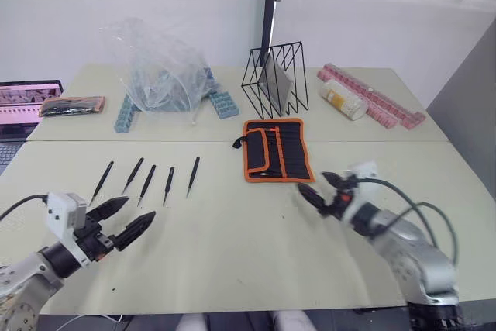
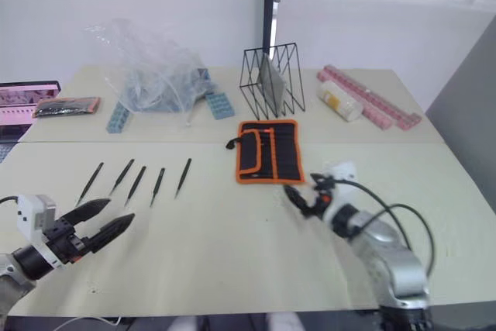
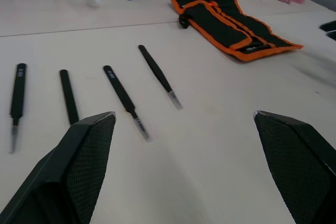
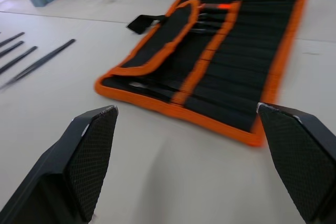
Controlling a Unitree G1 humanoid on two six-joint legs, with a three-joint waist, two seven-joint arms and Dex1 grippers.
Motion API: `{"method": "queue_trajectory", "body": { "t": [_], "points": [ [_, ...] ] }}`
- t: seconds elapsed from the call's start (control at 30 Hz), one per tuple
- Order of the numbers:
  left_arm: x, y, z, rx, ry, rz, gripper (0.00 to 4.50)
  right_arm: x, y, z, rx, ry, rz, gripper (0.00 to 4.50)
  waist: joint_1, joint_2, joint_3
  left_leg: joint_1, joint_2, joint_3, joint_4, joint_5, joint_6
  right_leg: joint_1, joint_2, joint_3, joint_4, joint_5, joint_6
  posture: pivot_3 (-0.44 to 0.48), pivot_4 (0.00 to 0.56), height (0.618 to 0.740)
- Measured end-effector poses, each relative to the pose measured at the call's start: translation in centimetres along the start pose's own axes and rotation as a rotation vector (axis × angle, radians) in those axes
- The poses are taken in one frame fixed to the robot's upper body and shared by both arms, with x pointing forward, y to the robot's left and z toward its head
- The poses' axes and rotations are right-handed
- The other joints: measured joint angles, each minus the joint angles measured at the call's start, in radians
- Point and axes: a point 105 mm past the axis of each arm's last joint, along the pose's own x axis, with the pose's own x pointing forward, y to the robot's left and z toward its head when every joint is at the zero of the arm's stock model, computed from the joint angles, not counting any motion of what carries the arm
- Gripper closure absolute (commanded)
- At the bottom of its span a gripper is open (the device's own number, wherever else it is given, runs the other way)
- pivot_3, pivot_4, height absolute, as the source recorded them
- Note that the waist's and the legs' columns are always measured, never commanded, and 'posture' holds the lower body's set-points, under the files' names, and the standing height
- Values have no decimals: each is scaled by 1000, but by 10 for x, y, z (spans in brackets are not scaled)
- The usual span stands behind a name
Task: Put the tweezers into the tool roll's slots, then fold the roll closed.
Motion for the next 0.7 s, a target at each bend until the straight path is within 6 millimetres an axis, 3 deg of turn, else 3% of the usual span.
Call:
{"method": "queue_trajectory", "body": {
  "t": [0.2,0.47,0.7],
  "points": [
    [12,-25,-1,13,2,-72,18,40,9,8,81,25,-45,0,3,0,0,-7,0,-6,5,0,0,-1,0,-6,0,1,-1,0,150,720],
    [16,-37,0,10,-1,-111,18,59,16,-9,116,88,-38,0,-2,0,0,-7,0,-8,5,0,0,-1,0,-8,1,1,-2,0,150,720],
    [18,-37,0,11,-1,-114,18,80,24,-4,156,59,-5,0,-12,0,0,-8,0,-9,5,0,0,-1,0,-9,2,0,-3,0,150,720]
  ]
}}
